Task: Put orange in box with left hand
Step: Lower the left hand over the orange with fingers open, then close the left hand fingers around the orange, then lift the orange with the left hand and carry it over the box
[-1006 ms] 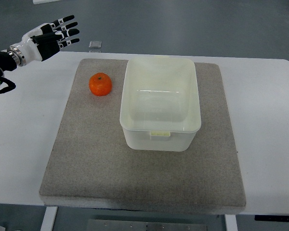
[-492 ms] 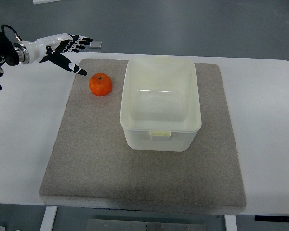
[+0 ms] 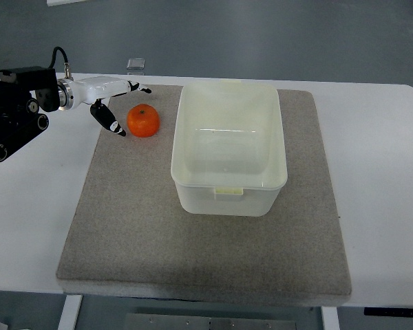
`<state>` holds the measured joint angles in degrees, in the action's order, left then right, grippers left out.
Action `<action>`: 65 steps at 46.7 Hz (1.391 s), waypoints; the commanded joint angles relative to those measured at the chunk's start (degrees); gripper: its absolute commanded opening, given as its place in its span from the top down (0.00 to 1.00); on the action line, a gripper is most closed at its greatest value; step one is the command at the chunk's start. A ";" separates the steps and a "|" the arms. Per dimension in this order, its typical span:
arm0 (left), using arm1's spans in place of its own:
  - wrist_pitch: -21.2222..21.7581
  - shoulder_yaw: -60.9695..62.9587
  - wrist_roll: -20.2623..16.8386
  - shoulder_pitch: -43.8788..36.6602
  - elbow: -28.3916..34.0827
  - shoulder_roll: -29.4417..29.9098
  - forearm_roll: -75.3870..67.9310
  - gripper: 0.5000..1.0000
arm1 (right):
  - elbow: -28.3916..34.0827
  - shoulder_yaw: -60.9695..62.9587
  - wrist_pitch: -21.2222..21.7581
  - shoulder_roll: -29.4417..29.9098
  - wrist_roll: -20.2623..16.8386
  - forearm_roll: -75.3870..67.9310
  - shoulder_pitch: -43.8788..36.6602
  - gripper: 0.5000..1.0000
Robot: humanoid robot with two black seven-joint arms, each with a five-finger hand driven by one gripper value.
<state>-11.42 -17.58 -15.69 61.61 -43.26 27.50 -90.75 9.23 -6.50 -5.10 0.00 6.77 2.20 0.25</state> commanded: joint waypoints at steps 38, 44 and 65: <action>-0.01 2.29 0.40 0.00 2.22 -3.59 -1.19 0.43 | 0.00 0.00 0.00 0.00 0.00 0.00 0.02 0.14; -0.01 2.38 0.40 0.00 2.92 -3.86 -1.45 0.74 | 0.00 0.00 0.00 0.00 0.00 0.00 0.02 0.14; -1.76 1.50 0.13 6.94 -3.84 3.08 -2.16 1.00 | 0.00 0.00 0.00 0.00 0.00 0.00 0.02 0.14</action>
<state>-12.58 -15.84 -15.47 66.80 -43.86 27.45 -93.27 9.23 -6.50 -5.10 0.00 6.77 2.20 0.25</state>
